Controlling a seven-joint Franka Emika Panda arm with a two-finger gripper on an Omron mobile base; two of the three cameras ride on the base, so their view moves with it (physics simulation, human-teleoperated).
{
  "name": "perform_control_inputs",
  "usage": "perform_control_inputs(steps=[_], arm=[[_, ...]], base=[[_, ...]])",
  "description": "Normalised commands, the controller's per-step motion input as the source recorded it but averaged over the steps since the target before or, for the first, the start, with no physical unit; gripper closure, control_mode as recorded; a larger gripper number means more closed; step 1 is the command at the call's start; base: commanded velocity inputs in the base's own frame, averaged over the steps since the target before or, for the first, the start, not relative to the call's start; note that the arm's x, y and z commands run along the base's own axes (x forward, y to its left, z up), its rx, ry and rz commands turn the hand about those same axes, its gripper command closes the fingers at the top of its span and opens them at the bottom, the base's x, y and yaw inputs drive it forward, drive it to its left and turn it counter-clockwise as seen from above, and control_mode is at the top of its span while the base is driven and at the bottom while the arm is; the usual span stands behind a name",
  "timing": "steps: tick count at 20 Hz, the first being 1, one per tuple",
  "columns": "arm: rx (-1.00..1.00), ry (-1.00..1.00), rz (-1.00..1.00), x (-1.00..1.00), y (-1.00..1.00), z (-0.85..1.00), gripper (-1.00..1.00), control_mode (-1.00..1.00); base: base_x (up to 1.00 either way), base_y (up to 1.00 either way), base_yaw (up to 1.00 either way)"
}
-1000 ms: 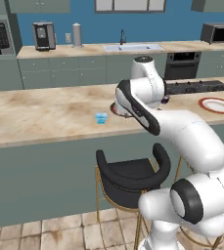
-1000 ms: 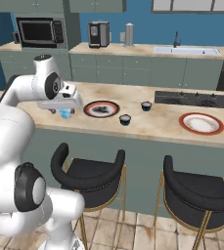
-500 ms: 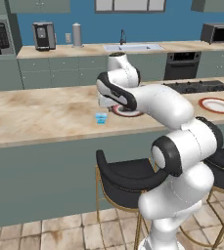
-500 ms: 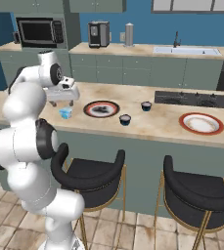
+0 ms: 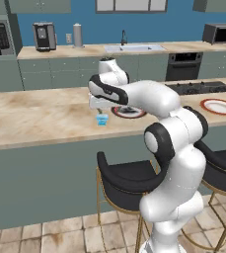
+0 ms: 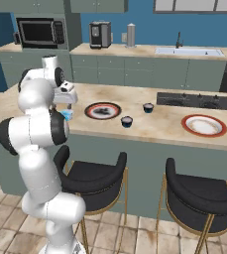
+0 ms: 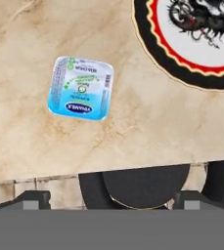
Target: Place two yogurt containers on each plate.
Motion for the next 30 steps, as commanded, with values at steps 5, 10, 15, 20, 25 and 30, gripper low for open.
perform_control_inputs(steps=[5,10,15,20,25,30], arm=[[0.00,0.00,-0.14,0.15,0.01,-0.29,-1.00,-1.00],[0.04,0.00,-0.06,0.20,0.05,-0.49,-1.00,-1.00],[0.03,0.00,0.00,0.22,0.25,-0.08,-1.00,-1.00],[0.01,0.12,0.00,0.36,0.01,-0.12,-1.00,-1.00],[0.00,0.11,-0.01,0.39,0.00,-0.11,-1.00,-1.00],[0.00,0.04,0.00,0.33,0.16,0.00,-1.00,-1.00]], base=[[0.00,0.00,0.00],[0.00,0.00,0.00],[0.00,0.00,0.00],[0.00,0.00,0.00],[0.00,0.00,0.00],[0.00,0.00,0.00]])
